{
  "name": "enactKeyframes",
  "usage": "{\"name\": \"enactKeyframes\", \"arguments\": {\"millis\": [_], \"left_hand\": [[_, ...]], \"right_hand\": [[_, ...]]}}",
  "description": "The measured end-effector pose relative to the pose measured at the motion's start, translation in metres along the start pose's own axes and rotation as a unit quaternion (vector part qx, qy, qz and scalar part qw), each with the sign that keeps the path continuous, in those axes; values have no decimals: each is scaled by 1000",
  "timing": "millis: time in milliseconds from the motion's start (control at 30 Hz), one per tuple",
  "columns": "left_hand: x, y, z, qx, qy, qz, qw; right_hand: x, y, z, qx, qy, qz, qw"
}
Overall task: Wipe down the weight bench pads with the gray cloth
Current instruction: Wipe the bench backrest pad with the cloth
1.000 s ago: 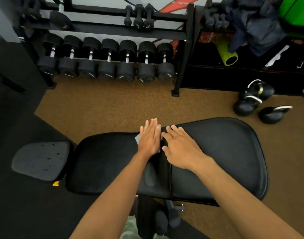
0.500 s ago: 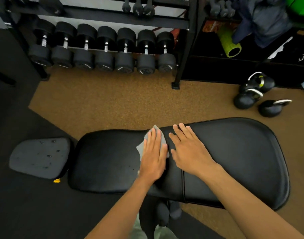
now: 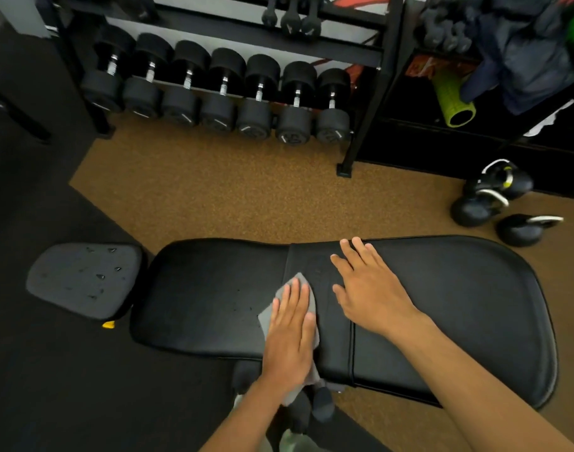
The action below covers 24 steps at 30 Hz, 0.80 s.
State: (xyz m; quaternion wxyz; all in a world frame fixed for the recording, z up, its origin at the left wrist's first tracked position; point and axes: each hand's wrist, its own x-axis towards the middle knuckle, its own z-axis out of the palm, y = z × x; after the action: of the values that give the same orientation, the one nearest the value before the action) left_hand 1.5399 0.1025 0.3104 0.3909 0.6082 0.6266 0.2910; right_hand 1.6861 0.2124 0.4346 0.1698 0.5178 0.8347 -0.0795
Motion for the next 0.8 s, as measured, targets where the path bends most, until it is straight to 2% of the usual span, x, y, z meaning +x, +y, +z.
{"name": "enactKeyframes", "arguments": {"millis": [167, 333, 500, 667, 800], "left_hand": [[90, -1, -9, 12, -20, 2, 1000], [126, 6, -10, 1, -10, -48, 999], [68, 15, -5, -28, -3, -67, 997], [-10, 7, 7, 22, 4, -25, 999], [-48, 8, 12, -43, 24, -34, 998]], "right_hand": [[3, 7, -8, 26, -30, -7, 999], [12, 19, -34, 51, -120, -15, 991], [17, 21, -51, 17, -163, -29, 986], [20, 16, -51, -25, -150, -72, 986], [25, 16, -52, -44, -140, -119, 982]]}}
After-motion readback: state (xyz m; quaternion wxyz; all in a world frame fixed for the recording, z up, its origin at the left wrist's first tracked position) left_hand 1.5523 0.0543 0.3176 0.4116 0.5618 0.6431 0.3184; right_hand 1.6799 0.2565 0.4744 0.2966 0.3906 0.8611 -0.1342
